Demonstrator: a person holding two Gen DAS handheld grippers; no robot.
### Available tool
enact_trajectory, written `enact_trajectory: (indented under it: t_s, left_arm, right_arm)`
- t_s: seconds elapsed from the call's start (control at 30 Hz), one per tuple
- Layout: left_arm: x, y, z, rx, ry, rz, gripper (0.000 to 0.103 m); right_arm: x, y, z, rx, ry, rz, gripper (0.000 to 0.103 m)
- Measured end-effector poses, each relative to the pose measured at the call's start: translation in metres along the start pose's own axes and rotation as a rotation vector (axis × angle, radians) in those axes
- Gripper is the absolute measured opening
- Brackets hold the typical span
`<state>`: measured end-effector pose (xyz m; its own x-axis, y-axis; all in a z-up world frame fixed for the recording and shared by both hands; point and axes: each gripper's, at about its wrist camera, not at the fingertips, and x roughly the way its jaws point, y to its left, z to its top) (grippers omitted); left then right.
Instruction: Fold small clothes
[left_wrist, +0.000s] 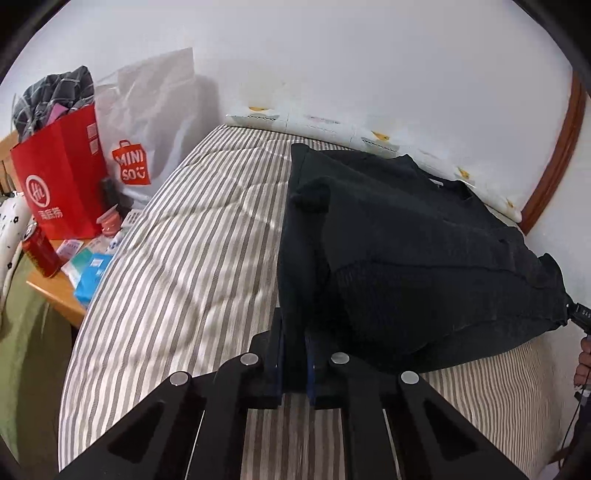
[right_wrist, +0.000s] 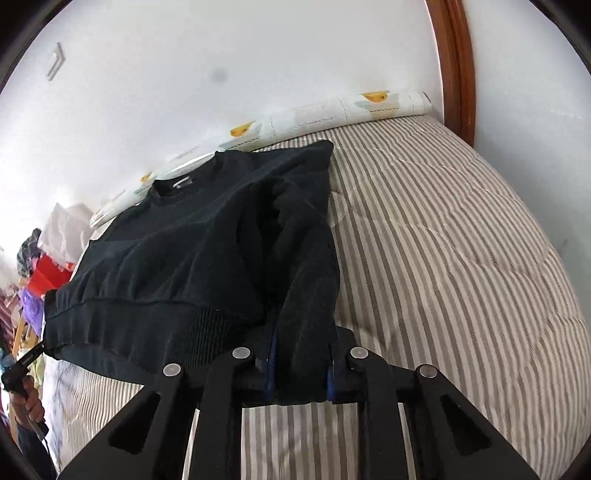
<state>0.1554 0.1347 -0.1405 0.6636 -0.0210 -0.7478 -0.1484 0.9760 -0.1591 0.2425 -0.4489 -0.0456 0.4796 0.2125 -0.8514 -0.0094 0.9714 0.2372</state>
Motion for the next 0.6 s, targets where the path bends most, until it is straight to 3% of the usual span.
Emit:
enact_trajectory:
  t_s: [0.33,0.5,0.6]
  left_arm:
    - [-0.051,-0.004,-0.056,-0.002,0.006,-0.048,0.009]
    - [-0.050,-0.011,-0.063,0.038,-0.002,0.008,0.011]
    - [-0.054,-0.011,-0.062,0.025,-0.009,0.040,0.014]
  right_arm:
    - [-0.050,-0.009,-0.058,-0.029,-0.007,-0.012,0.019]
    - [-0.051,-0.012,-0.073,-0.023,-0.010,-0.040,0.022]
    - [-0.056,-0.012,-0.074,-0.026,-0.017,-0.080,0.030]
